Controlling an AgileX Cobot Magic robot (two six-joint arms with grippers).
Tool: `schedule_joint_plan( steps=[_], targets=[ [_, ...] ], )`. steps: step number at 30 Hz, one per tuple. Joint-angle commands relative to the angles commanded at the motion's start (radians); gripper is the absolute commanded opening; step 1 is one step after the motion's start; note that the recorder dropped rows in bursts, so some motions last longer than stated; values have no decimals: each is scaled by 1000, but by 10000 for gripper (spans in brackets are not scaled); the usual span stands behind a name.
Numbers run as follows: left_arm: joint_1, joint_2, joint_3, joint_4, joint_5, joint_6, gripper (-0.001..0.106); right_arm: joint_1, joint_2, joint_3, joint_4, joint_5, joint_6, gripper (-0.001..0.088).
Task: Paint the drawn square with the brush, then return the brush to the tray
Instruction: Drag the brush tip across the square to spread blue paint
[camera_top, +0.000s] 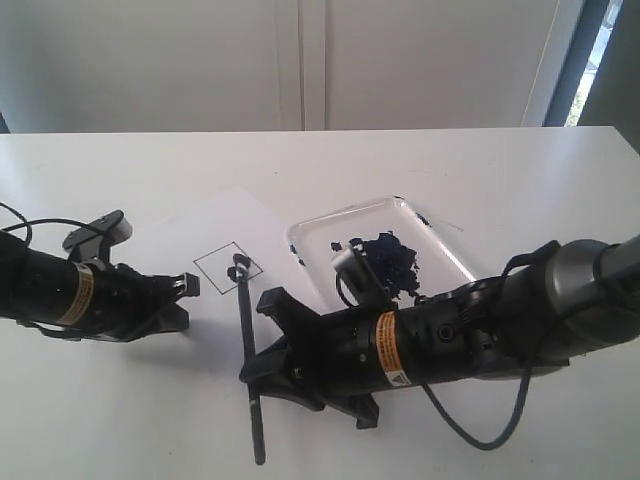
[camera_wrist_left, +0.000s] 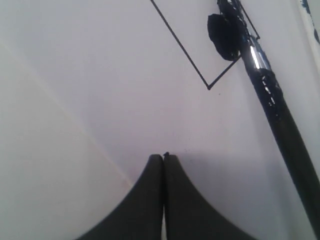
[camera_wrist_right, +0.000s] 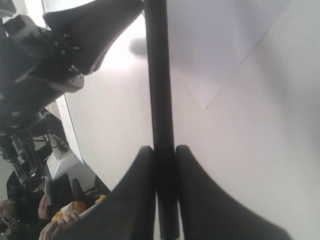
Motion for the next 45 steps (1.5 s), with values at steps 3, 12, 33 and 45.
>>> schedule_joint_plan(
  steps=[3,12,33,45],
  targets=[
    [4,0,0,0,0,0,0,2,37,0,0,-76,0,0],
    [4,0,0,0,-11,0,0,41,48,-4,62,-172,0,0],
    [4,0,0,0,-29,0,0,19,48,-26,114,-56,0,0],
    [4,0,0,0,-43,0,0,140,115,-67,141,-129,2,0]
  ],
)
